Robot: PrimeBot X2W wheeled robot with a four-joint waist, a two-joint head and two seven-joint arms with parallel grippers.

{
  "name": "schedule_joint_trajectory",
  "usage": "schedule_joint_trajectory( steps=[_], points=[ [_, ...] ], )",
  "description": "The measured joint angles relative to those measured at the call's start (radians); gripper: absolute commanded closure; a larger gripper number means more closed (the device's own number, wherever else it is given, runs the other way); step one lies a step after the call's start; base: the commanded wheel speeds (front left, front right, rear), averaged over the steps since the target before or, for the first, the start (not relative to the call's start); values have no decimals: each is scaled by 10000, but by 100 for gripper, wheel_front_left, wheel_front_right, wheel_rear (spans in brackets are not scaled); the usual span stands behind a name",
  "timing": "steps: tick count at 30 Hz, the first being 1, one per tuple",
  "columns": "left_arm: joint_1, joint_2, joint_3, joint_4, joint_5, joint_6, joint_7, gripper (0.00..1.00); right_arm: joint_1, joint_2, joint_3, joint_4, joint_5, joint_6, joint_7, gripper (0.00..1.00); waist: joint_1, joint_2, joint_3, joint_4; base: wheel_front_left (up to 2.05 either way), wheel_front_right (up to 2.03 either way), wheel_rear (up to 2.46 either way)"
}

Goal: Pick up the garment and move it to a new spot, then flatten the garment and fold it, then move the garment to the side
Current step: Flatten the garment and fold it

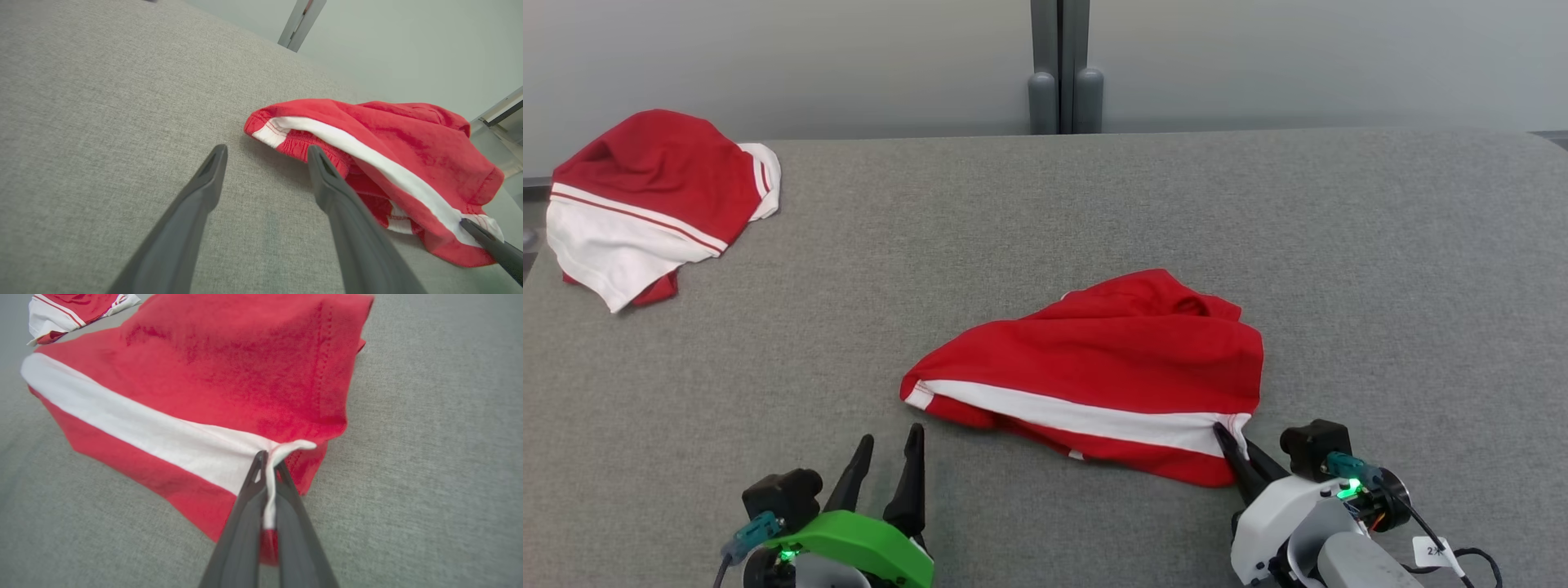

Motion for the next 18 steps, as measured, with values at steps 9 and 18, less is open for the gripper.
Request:
schedule_joint_trajectory(
  steps=[9,18],
  points=[
    [-836,77,-1120,784,-2800,0,439,0,-82,-2,-286,42,-368,2,-38,100,0,0,87,-180,0,0,0],
    [-1472,94,-1858,771,-4702,0,138,0,-151,0,-324,-73,-663,2,25,100,0,0,357,-292,0,0,0]
  ],
)
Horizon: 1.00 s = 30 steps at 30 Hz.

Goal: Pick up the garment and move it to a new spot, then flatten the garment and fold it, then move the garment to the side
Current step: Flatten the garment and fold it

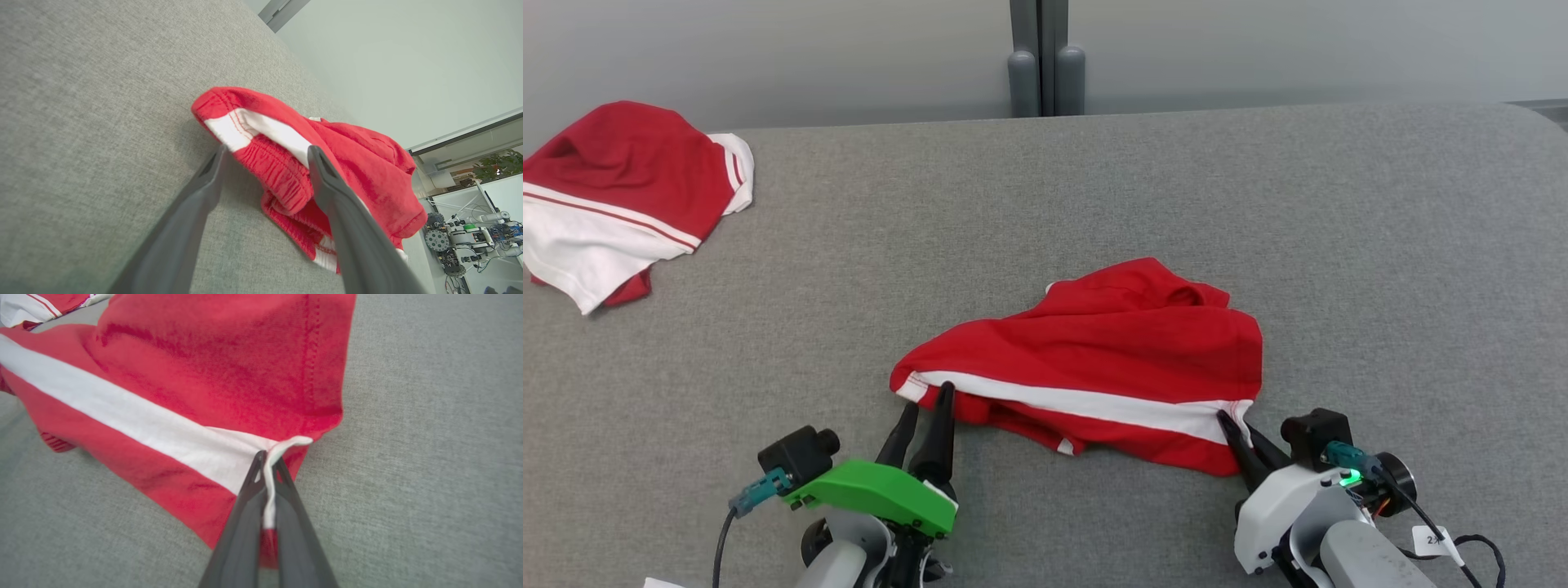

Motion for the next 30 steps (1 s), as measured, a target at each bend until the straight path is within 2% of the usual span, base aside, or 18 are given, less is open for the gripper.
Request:
schedule_joint_trajectory(
  steps=[11,13,14,16,24,25,27,29,30],
  points=[
    [-293,245,-272,-522,-1484,0,-314,0,-41,0,-184,-265,-337,0,138,100,0,0,308,-137,0,0,0],
    [-414,391,-481,-437,-1578,0,-320,1,-41,0,-247,-366,-389,0,188,100,0,0,376,-192,0,0,0],
    [-476,416,-527,-424,-1603,0,-320,6,-41,-2,-282,-395,-433,0,203,100,0,0,401,-205,0,0,0],
    [-620,430,-614,-451,-1634,0,-349,7,-41,0,-360,-462,-506,0,240,100,0,0,462,-232,0,0,0],
    [-869,470,-780,-510,-1701,0,-362,5,-40,-2,-449,-667,-593,0,305,100,0,0,625,-288,0,0,0],
    [-913,453,-683,-514,-1745,0,-364,10,-39,0,-451,-692,-593,0,307,100,0,0,645,-292,0,0,0],
    [-978,397,-512,-537,-1894,0,-366,25,-35,-2,-454,-757,-593,0,341,100,0,0,687,-300,0,0,0],
    [-1000,326,-372,-585,-2104,0,-378,51,-34,-2,-454,-819,-593,0,376,100,0,0,724,-313,0,0,0],
    [-1021,301,-332,-587,-2226,0,-378,60,-33,-2,-454,-851,-594,0,380,100,0,0,745,-325,0,0,0]
  ],
)
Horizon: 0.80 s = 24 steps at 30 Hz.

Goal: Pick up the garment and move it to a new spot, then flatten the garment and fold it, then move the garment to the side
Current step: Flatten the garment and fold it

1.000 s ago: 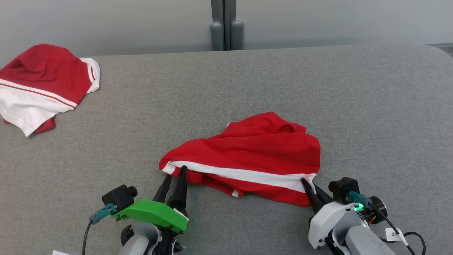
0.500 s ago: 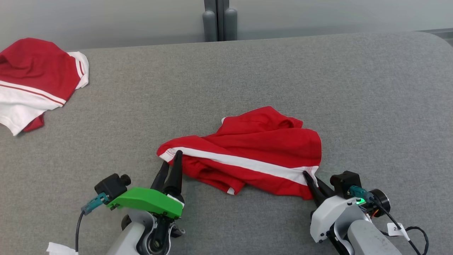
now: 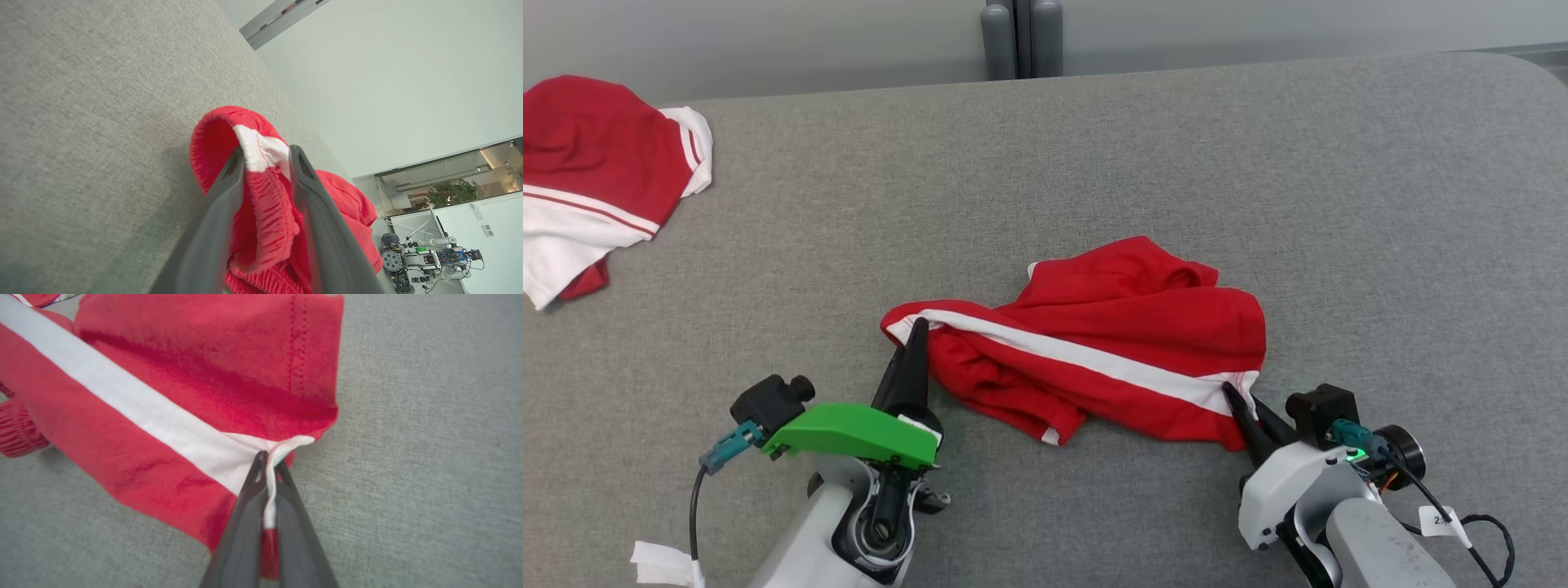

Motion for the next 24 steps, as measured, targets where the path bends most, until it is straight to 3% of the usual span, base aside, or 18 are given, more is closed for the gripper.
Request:
schedule_joint_trajectory(
  steps=[4,11,18,24],
  points=[
    [-149,65,-69,46,-278,0,0,100,-1,0,-58,-109,-15,0,0,100,0,0,83,-64,0,0,0],
    [-471,268,-336,299,-389,0,0,100,-61,2,-215,-309,-79,0,-15,100,0,0,201,-200,0,0,0],
    [-739,550,-412,232,305,0,0,100,-132,0,-449,-673,-33,0,-153,100,0,0,149,-295,0,0,0],
    [-771,1223,-546,-740,1112,0,0,100,-366,-2,-650,-1221,359,0,-234,100,0,0,-190,-322,0,0,0]
  ],
)
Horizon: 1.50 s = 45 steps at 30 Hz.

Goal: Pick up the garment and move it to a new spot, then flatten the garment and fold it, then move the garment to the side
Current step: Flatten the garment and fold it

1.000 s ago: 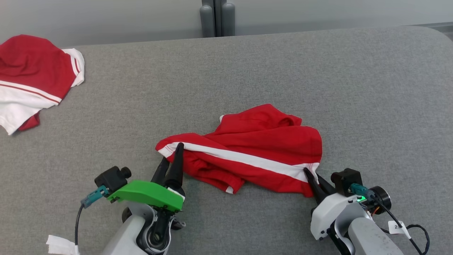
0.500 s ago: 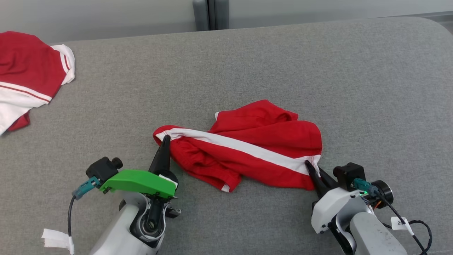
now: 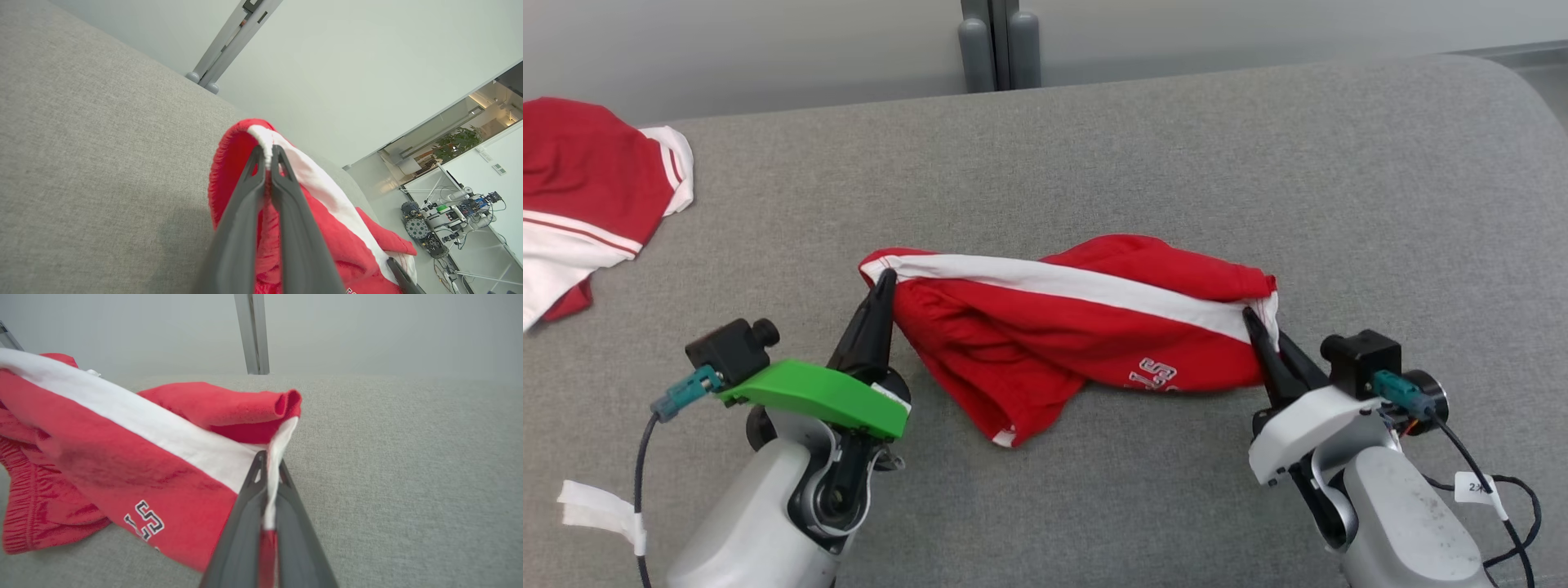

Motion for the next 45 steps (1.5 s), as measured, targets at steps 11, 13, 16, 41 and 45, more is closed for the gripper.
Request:
schedule_joint_trajectory(
  steps=[11,13,16,41,45],
  points=[
    [-6,2052,-401,-2903,1039,0,0,100,-312,-84,-98,-2669,984,-2,943,100,0,0,-1092,-132,0,0,0],
    [-13,2491,-430,-3476,1187,0,0,100,-302,-188,-138,-3482,1317,-2,1306,100,0,0,-1340,-173,0,0,0],
    [-204,3035,-382,-4307,1383,0,56,100,-282,-336,-261,-4688,1714,-2,1820,100,0,0,-1654,-240,0,0,0],
    [-2445,3822,84,-5421,1603,529,1440,100,-2187,-936,-211,-6232,1914,-2,3977,100,0,0,-913,-675,0,0,0],
    [-4657,3173,-75,-3873,2270,232,1467,100,-4830,-1051,-6,-4201,1363,-2,3074,100,0,0,-74,-696,0,0,0]
  ],
)
